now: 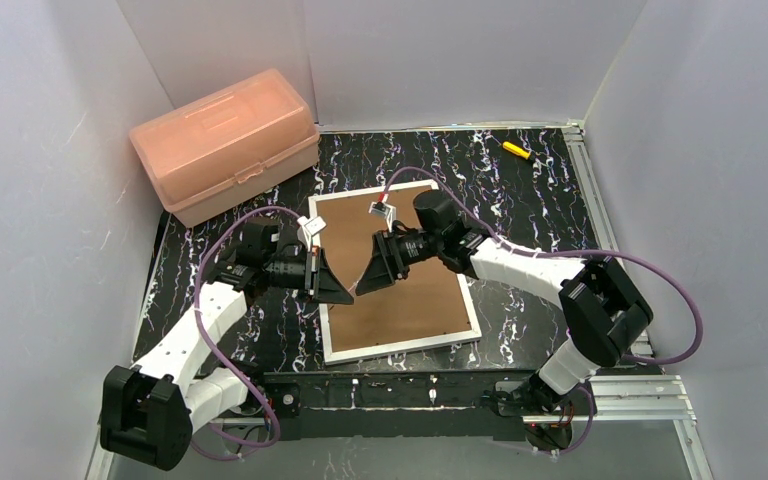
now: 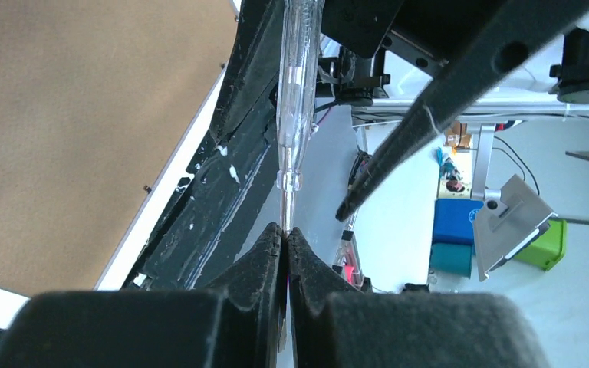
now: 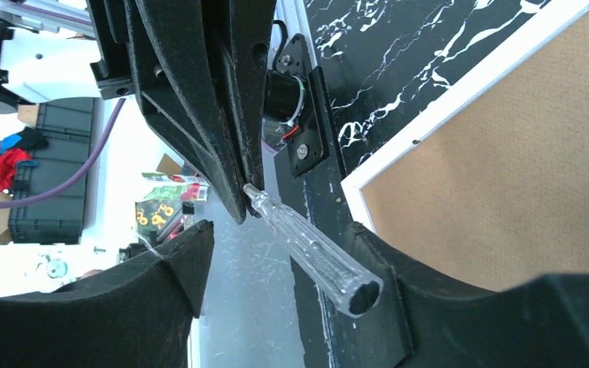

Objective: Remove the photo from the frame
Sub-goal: Adjust the screwdriver.

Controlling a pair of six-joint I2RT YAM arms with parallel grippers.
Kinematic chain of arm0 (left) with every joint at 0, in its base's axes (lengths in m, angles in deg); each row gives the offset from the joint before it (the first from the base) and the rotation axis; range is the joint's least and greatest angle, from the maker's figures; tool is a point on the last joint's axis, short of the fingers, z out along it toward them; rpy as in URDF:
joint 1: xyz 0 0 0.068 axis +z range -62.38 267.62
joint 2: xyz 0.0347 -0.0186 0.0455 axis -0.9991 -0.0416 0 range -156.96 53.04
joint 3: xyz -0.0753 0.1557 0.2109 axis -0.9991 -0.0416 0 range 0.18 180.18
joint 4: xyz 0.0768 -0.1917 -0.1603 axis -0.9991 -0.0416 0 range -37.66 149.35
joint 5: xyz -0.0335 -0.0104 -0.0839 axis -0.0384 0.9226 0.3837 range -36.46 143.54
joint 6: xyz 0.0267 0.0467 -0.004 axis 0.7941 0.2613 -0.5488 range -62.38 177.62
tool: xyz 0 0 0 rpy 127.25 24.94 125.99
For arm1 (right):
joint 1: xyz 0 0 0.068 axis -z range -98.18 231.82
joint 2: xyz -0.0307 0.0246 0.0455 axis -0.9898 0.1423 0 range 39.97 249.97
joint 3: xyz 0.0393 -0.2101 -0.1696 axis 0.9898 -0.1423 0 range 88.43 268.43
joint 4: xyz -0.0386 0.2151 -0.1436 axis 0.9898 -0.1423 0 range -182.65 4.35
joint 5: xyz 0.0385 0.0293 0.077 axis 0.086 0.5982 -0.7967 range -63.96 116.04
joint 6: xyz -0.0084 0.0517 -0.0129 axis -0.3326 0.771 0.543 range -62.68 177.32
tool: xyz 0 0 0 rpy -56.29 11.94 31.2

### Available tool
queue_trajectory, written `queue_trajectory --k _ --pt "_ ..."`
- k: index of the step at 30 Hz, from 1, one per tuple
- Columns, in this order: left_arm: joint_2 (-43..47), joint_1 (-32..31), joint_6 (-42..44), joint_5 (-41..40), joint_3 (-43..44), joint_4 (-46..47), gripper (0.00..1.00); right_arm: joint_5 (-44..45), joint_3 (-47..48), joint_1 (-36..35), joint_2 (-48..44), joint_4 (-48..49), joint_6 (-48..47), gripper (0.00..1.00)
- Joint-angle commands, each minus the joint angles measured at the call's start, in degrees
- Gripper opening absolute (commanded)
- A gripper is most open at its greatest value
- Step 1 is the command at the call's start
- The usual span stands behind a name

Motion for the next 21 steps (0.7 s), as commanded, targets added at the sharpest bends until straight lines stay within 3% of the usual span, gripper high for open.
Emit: queue_trajectory --k 1,5,7,11,17,21 --pt "0.41 -0.72 1.91 3.17 2.07 -1.81 0.0 -6.83 3.74 1.36 0.19 0.41 -2.15 0.67" --pt "1.22 -1.45 2.13 3.78 1.99 -1.34 0.0 -8.75 2.29 1.55 1.56 9.18 4.64 0.65" --pt "1.32 -1.86 1.92 4.45 2.16 -1.08 0.0 -9.28 1.66 1.81 1.95 12.88 7.62 0.7" --pt "2.37 -2.38 1.77 4.73 2.43 -0.74 0.0 -9.46 2.09 2.07 2.77 13.2 8.31 0.74" --pt "2.26 -2.54 1.9 4.47 2.16 -0.75 0.0 -10.58 1.7 2.07 2.18 13.51 8.35 0.61" --pt "2.22 -2.55 1.93 4.48 2.26 -0.79 0.0 -10.91 1.31 2.1 2.22 13.64 8.4 0.35"
